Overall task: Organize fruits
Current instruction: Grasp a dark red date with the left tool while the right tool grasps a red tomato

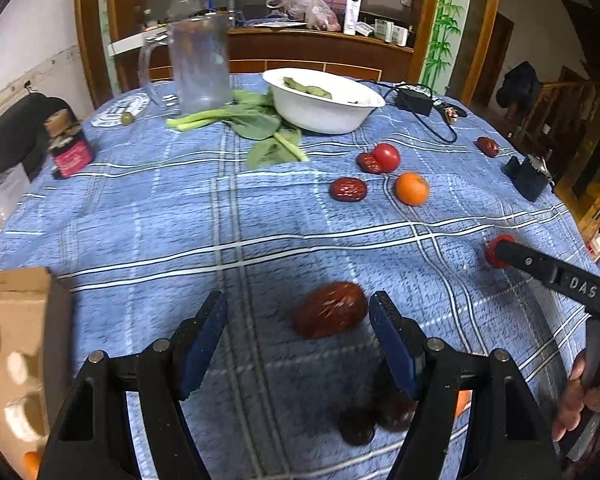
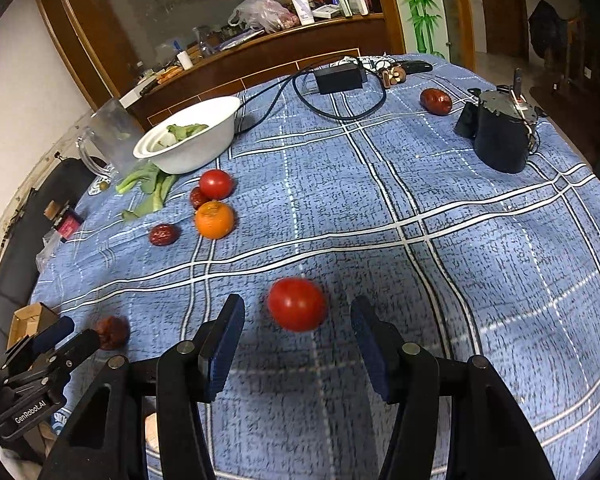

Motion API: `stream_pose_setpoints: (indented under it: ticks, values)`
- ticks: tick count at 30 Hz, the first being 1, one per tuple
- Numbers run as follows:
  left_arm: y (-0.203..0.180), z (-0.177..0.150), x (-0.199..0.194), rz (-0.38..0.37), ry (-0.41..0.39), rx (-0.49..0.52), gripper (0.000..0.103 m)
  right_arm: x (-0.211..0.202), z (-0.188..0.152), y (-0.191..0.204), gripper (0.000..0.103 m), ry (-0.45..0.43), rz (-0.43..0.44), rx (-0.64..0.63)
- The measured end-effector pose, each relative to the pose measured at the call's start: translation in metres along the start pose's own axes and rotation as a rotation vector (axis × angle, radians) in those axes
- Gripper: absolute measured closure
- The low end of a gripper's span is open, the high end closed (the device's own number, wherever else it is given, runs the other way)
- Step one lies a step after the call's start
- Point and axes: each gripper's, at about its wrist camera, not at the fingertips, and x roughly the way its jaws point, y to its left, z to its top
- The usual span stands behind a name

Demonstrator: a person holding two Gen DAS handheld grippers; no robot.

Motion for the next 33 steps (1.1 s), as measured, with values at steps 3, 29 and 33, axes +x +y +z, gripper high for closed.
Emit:
stream_pose_setpoints:
  ticks: [3,29,33]
  values:
    - [0.000,0.001,0.009,-0.020,0.008,0.001,0.031,0.005,0.000,-0.003,0.044,-0.005,-0.002,-0.006]
    - [-0.015,-0.006,0.001,-0.034,-0.049,0.068,0.061,-0.001,-0.004,-0.001,0.070,-0.075,0.003,-0.031]
    - [-0.015,-0.007,-0.029,-0.046,-0.088,0.056,0.061,-0.008,-0.007,0.004,0.070,-0.095,-0.009,-0.055]
